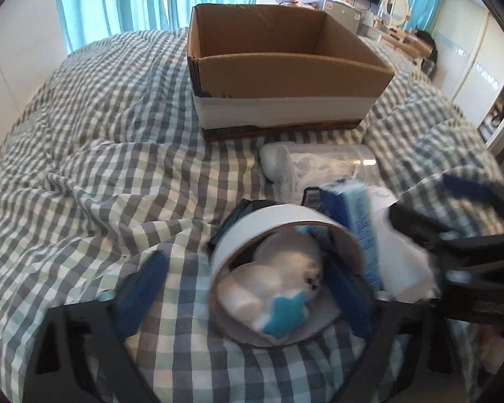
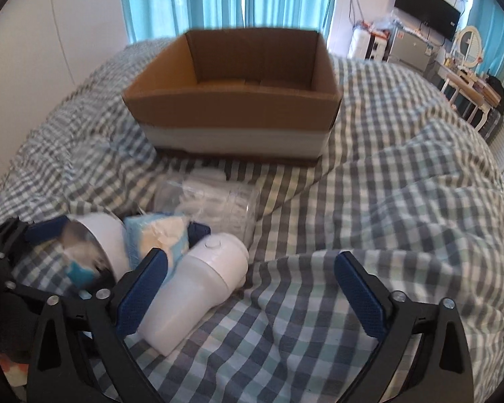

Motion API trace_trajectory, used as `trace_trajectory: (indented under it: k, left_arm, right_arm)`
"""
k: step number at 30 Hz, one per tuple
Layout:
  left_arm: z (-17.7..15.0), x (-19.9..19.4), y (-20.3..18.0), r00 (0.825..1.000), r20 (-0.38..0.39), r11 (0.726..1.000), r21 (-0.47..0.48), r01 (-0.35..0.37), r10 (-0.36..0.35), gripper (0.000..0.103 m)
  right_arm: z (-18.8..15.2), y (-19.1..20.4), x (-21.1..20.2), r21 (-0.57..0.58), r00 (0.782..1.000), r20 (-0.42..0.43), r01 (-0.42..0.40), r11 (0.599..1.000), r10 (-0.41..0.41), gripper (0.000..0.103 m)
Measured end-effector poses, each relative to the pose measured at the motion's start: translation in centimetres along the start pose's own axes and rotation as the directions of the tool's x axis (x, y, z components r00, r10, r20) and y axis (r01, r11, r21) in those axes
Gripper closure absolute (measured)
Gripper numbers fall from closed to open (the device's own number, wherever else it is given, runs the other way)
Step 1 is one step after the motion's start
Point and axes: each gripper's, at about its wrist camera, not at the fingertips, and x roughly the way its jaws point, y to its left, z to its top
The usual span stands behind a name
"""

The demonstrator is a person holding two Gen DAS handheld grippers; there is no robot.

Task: Organize objects
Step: 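Grasp the white ring with the left gripper while the right grasps the white bottle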

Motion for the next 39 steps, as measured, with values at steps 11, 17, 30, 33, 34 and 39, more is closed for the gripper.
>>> trace_trajectory:
  k: [11,17,30,33,34,39]
  left_arm:
    - [0.6,-1.0,1.6,0.997,-0.009,0.997,-0.018,0.074,-0.074,0.033]
    - [1.3,0.7,2.9,0.993,-0.029,0.991,-0.081,0.108,-0.110,0.037]
    - [2.4,-0.6,2.8,0.990,0.019,0.989,-0.047,0.138,-0.138,0.056]
    - [2.4,-1.8,2.7,0.990,0.045,0.990,-0.039,0.137,-0.135,0.056]
    - [2.4,-2.2,2.8,0.989,0.053,0.989,-0.043,0.138,-0.136,0.056]
    - [2.7,-4.4,3.2,0.988,0.108,0.992,-0.043,0.117,-0.111,0.056]
  right_arm:
    - [0.1,1.5,4.0,-0.046,0.990,-0.125,-0.075,0.996,0.068,0.017]
    - [-0.2,2.8,4.4,-0.093,0.987,-0.135,-0.099,0.991,0.086,0.042]
    - [0.2,1.6,0.4,-0.056,0.994,-0.026,-0.103,0.993,0.102,0.049]
    - [0.4,1.5,-0.5,-0.053,0.995,-0.010,-0.103,0.993,0.103,0.049]
    - [0.6,1.3,-0.8,-0.053,0.995,-0.002,-0.102,0.993,0.102,0.049]
    - [0.7,1.2,-2.8,-0.055,0.993,0.056,-0.102,0.993,0.105,0.049]
